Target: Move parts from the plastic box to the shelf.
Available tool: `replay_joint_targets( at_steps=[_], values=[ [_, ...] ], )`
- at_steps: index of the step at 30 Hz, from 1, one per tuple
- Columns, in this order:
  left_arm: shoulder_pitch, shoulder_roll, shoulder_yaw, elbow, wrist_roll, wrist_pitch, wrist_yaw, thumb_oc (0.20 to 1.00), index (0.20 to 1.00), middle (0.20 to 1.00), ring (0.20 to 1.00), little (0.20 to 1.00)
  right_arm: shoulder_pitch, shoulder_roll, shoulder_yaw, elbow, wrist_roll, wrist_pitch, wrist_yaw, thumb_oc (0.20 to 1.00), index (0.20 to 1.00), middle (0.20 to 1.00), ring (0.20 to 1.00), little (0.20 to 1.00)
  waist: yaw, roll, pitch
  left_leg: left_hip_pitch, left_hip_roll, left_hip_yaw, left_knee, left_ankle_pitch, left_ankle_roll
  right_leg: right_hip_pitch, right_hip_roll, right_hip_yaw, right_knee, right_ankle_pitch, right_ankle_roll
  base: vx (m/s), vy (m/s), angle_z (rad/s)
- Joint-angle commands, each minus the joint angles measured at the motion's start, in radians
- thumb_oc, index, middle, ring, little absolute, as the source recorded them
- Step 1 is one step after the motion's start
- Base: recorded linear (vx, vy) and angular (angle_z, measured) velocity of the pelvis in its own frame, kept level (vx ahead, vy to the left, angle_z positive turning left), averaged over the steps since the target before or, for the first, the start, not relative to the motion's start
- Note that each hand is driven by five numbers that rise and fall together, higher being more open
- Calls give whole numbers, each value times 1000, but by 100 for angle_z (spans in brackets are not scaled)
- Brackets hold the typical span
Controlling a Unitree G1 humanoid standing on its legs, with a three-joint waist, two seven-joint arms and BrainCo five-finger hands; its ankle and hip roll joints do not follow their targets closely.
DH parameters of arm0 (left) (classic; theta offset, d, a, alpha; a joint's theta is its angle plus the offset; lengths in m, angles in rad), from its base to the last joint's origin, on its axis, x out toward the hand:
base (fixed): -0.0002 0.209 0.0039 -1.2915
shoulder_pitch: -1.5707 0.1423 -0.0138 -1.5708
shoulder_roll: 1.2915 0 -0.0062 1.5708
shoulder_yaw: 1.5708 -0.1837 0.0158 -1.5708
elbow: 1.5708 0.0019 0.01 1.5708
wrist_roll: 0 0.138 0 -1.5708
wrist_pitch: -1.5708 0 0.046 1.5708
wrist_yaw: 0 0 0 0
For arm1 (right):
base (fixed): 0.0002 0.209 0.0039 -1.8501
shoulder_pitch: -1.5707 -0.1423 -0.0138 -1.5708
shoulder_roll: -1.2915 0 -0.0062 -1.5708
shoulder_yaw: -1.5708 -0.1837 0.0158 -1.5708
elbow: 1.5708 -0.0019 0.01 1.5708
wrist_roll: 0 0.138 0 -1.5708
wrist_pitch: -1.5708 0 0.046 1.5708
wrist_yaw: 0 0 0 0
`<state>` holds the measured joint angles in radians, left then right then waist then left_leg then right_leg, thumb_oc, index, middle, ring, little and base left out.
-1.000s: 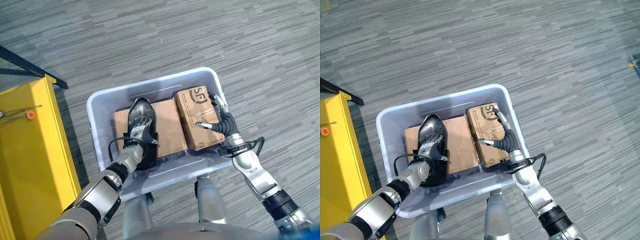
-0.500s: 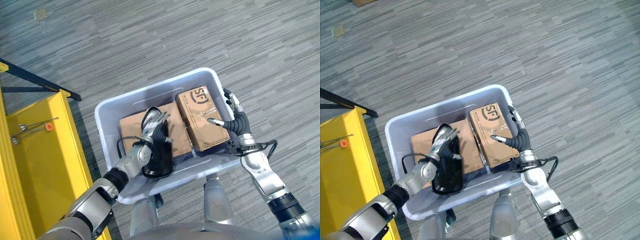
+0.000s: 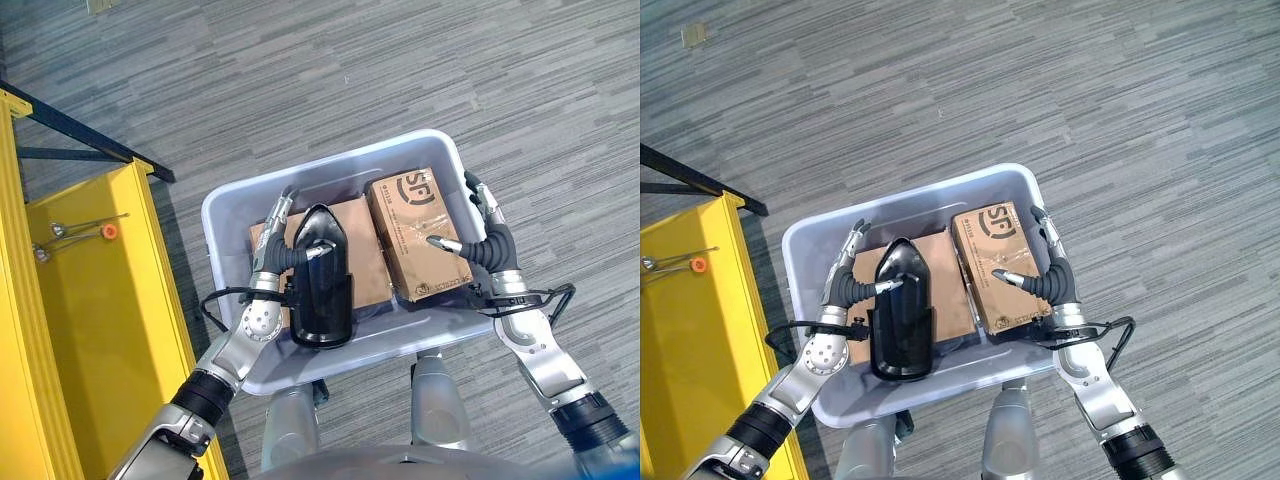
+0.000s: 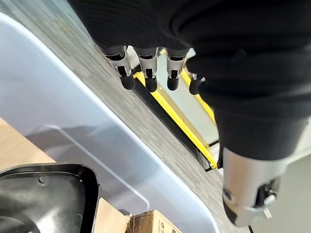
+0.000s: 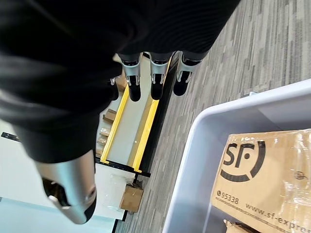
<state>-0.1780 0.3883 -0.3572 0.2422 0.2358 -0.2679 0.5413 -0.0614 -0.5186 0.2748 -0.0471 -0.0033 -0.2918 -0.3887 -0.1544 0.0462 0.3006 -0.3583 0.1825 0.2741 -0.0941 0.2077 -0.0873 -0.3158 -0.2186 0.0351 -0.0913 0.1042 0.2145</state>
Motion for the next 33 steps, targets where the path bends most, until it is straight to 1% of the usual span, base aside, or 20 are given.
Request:
replay_joint_targets(
  at_steps=[1,3,11,14,16,19,21,26,33],
  values=[
    [-24,9,56,-17,-29,-32,45,1000,1000,1000,1000,1000,-5,1,-64,-95,0,-58,-25,1000,1000,1000,1000,1000,10,-41,-24,125,163,-20,7,2,-153,-55,-59,-42,4,118,35,0,0,0],
    [-14,6,59,-4,-29,-22,51,1000,1000,1000,1000,1000,-4,1,-64,-96,5,-56,-28,1000,1000,1000,1000,1000,12,-42,-25,124,163,-21,7,3,-153,-56,-58,-40,4,117,34,0,0,0],
    [58,7,115,109,27,30,136,1000,1000,1000,1000,1000,-12,12,-72,-73,-1,-46,-59,1000,1000,1000,1000,1000,24,-41,-12,114,159,-25,7,12,-152,-68,-60,-40,4,123,33,0,0,0],
    [55,5,86,203,68,52,135,1000,1000,1000,1000,1000,-22,15,-63,-59,-4,-46,-65,1000,1000,1000,1000,1000,26,-40,-7,112,155,-28,7,10,-149,-66,-63,-43,4,121,31,0,0,0],
    [53,4,80,235,81,56,146,1000,1000,1000,1000,1000,-23,13,-63,-57,-7,-49,-68,1000,1000,1000,1000,1000,27,-39,-7,112,153,-30,7,10,-149,-65,-63,-43,4,121,30,0,0,0],
    [54,-8,76,319,78,72,155,1000,1000,1000,1000,1000,-26,12,-58,-49,-13,-49,-75,1000,1000,1000,1000,1000,29,-39,-7,111,152,-32,7,12,-148,-65,-62,-42,4,121,29,0,0,0],
    [53,-10,77,330,77,73,156,1000,1000,1000,1000,1000,-27,12,-57,-48,-13,-49,-76,1000,1000,1000,1000,1000,29,-39,-6,111,152,-33,7,11,-148,-65,-62,-43,4,121,29,0,0,0],
    [32,-16,57,421,89,91,158,1000,1000,1000,1000,1000,-32,12,-49,-39,-14,-49,-79,1000,1000,1000,1000,1000,27,-40,-2,114,152,-30,7,10,-148,-67,-63,-40,4,123,30,0,0,0],
    [3,-49,34,509,62,101,150,1000,1000,1000,1000,1000,-40,9,-40,-34,-9,-48,-81,1000,1000,1000,1000,1000,21,-40,4,113,150,-25,7,11,-148,-75,-63,-36,4,128,30,0,0,0]
  ],
)
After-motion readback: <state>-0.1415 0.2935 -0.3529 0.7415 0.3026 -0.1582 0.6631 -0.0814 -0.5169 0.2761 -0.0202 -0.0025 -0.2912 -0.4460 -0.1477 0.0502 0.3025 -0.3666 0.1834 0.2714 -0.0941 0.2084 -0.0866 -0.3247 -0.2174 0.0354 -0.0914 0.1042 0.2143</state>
